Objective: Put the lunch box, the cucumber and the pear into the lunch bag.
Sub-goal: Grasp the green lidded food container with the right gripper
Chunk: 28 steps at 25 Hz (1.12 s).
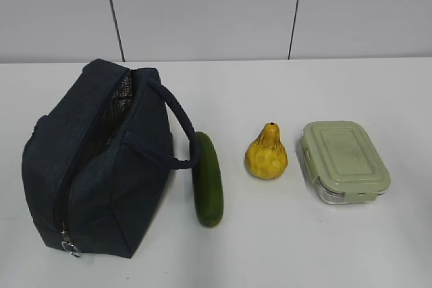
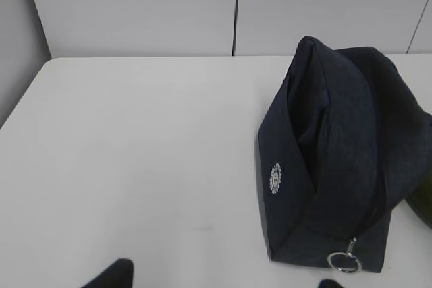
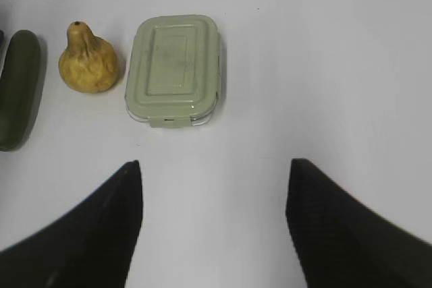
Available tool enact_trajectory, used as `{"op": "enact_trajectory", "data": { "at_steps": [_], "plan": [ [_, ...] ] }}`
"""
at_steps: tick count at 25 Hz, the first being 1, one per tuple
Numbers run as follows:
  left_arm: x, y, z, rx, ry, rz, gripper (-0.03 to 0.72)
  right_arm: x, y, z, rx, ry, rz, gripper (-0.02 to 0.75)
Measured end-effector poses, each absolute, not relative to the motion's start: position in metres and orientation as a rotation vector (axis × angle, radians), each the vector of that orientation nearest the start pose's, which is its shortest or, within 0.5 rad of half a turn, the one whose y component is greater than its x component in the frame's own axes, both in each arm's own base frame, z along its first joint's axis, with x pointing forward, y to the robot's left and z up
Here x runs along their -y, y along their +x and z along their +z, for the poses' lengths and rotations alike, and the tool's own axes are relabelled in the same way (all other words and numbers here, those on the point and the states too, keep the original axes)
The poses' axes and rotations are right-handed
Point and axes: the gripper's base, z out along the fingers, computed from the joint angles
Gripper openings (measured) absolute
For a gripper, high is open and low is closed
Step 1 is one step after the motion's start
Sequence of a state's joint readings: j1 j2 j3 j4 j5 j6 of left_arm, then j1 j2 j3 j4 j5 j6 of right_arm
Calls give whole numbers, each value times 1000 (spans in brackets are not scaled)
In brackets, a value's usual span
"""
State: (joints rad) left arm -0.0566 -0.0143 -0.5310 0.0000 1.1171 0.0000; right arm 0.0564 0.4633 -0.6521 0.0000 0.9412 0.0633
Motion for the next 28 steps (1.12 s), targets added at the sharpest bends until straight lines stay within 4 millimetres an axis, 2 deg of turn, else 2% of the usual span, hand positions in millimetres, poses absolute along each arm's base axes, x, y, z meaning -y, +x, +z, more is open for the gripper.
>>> {"op": "enact_trajectory", "data": {
  "at_steps": [9,13,20,24,28],
  "plan": [
    [-1,-13,281,-2055,58,-35,468,-8,149,340,-2404,20,60,517],
    [-1,-13,281,-2055,58,-35,468,-11,190,343,-2467,20,56,517],
    [-1,-13,281,-2055,58,-35,468,-18,269,327,-2587,31,89,517],
    [-1,-13,281,-2055,58,-35,468,-28,301,314,-2611,41,226,517],
    [-1,-13,281,-2055,58,-35,468,-41,322,295,-2603,12,408,517]
  ]
}}
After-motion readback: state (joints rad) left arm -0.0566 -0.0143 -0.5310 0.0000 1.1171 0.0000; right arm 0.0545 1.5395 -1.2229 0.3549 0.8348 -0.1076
